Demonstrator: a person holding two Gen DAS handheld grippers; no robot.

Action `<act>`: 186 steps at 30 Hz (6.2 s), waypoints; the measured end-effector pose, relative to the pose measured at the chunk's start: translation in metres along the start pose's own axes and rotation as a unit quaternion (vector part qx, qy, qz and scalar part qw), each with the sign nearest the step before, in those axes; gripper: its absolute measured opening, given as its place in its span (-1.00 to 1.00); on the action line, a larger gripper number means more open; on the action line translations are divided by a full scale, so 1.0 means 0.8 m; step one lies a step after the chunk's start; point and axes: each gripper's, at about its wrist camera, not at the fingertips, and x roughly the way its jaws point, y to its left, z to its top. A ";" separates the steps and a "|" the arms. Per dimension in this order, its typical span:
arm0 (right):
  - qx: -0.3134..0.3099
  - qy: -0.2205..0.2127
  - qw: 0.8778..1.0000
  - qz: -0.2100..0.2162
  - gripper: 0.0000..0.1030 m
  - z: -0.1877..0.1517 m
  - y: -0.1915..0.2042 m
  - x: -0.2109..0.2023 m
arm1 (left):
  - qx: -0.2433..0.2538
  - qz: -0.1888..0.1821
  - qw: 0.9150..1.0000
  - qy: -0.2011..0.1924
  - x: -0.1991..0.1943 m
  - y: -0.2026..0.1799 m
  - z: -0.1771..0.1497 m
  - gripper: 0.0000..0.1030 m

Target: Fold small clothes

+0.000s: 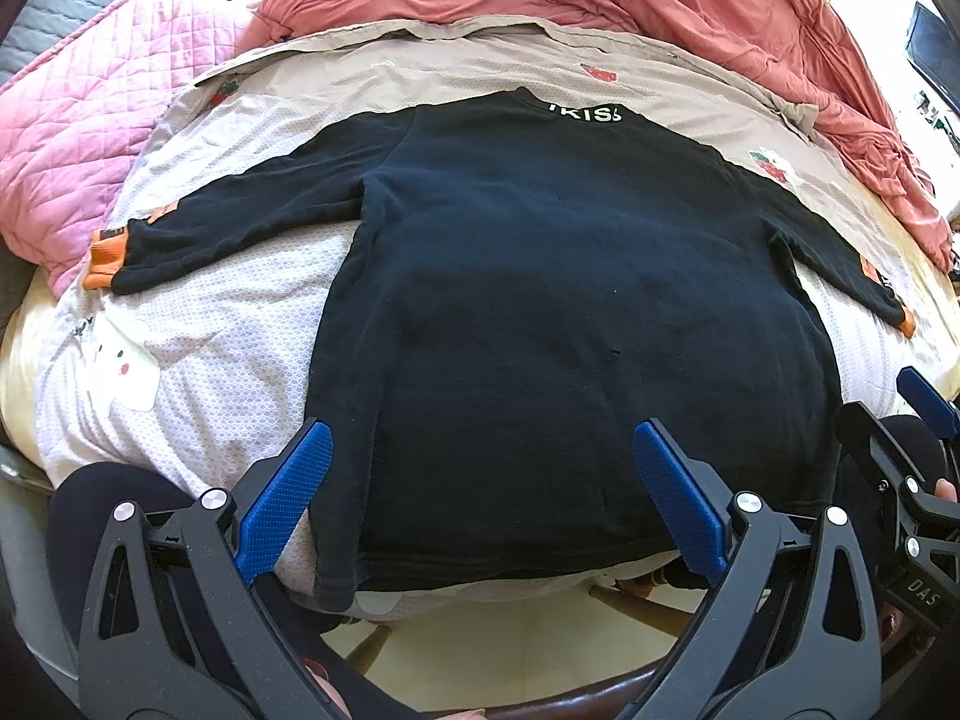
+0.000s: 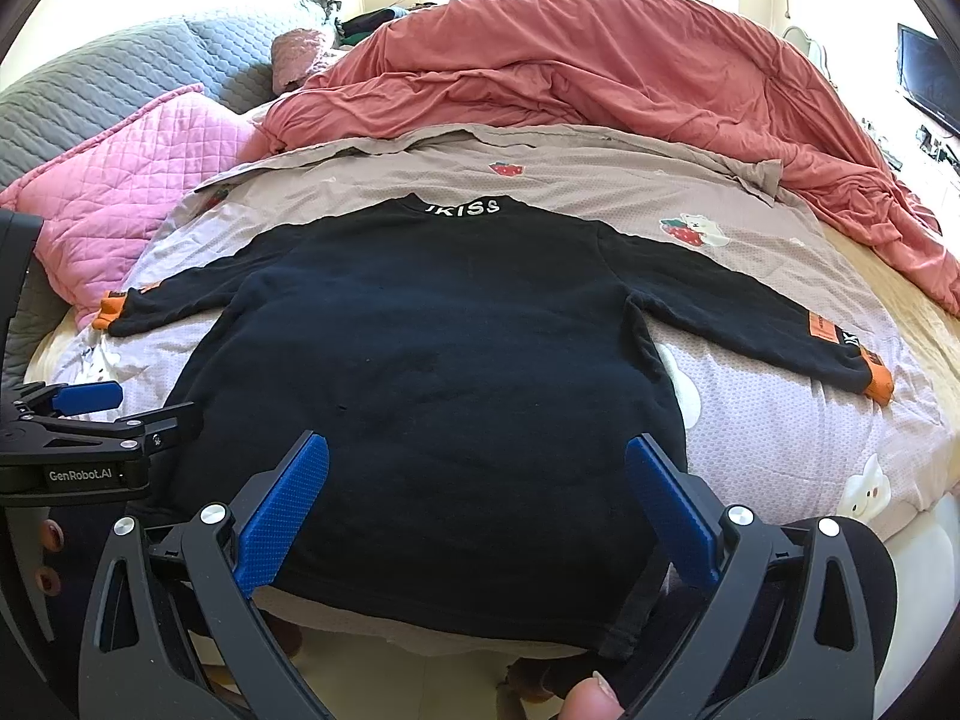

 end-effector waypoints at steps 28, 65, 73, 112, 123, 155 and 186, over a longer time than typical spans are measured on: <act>0.024 0.000 0.999 -0.037 0.92 0.072 -0.048 0.041 | 0.004 0.012 1.000 -0.005 0.026 -0.016 0.062 0.83; 0.229 -0.018 0.961 -0.157 0.92 0.181 -0.267 0.142 | 0.020 -0.012 1.000 -0.013 0.112 -0.123 0.199 0.83; 0.268 -0.012 0.937 -0.224 0.92 0.144 -0.352 0.139 | 0.036 -0.015 0.999 0.005 0.150 -0.153 0.207 0.83; 0.456 -0.012 0.858 -0.236 -0.80 0.039 -0.500 0.130 | 0.086 -0.004 0.996 0.022 0.241 -0.215 0.179 0.83; 0.307 -0.075 0.941 -0.123 -0.80 0.128 -0.393 0.150 | 0.035 -0.014 0.999 0.013 0.207 -0.174 0.168 0.83; 0.164 0.016 0.986 -0.025 0.27 0.173 -0.280 0.230 | -0.020 -0.100 0.994 0.047 0.192 -0.162 0.181 0.83; 0.232 0.005 0.972 0.021 0.44 0.166 -0.298 0.229 | -0.051 -0.139 0.987 -0.064 0.135 -0.171 0.249 -0.93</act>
